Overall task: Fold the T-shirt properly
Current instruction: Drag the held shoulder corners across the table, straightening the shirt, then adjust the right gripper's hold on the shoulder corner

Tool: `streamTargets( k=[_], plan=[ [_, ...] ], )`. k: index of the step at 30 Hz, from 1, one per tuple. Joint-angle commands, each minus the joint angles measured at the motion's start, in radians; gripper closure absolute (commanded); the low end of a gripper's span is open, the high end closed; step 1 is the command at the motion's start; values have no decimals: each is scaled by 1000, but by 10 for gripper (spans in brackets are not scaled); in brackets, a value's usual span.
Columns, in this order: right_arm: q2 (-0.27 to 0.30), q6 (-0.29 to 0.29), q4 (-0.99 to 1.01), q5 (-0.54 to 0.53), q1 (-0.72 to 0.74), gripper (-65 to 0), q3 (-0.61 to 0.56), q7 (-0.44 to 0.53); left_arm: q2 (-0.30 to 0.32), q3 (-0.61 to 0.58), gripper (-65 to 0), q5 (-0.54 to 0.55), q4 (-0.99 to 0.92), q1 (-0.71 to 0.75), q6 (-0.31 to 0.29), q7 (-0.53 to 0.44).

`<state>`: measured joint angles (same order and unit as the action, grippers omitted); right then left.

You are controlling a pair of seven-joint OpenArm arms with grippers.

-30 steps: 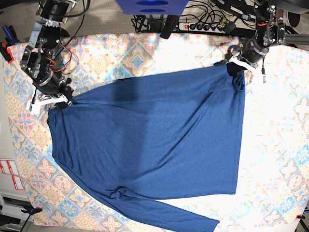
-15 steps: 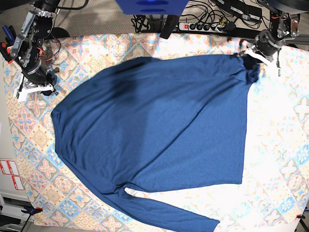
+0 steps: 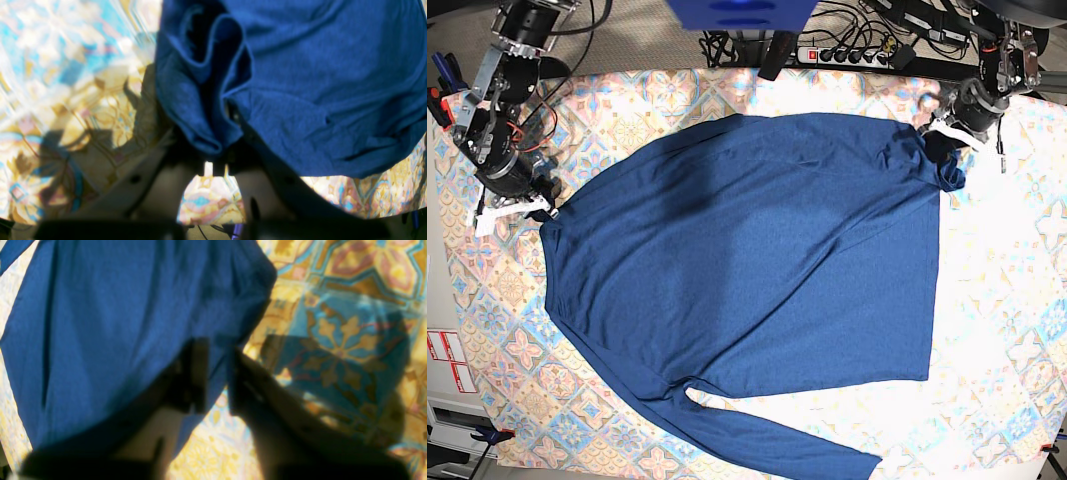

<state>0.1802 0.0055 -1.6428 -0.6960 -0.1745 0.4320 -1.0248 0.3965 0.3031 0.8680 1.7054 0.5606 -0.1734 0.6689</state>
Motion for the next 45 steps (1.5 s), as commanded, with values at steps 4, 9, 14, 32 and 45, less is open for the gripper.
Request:
streamTargets(
  k=[4,9,14,32,45],
  plan=[
    [-28,6,-17,-9,13,-227,5,-55,6,8,0,4,12,-3,-5,7],
    [-61,6,48,-7,16,-236,3,-64,6,8,0,4,12,-3,-5,7],
    [-69,6,160,-6,65,-236,-61,-55,6,8,0,4,12,0,-5,7],
    [-77,-2,275,85,151,-245,-86,-62,6,8,0,6,12,3,-5,7],
    [-75,-2,358,86,212,-350,-192,-76,6,8,0,7,12,2,-5,7]
  ],
)
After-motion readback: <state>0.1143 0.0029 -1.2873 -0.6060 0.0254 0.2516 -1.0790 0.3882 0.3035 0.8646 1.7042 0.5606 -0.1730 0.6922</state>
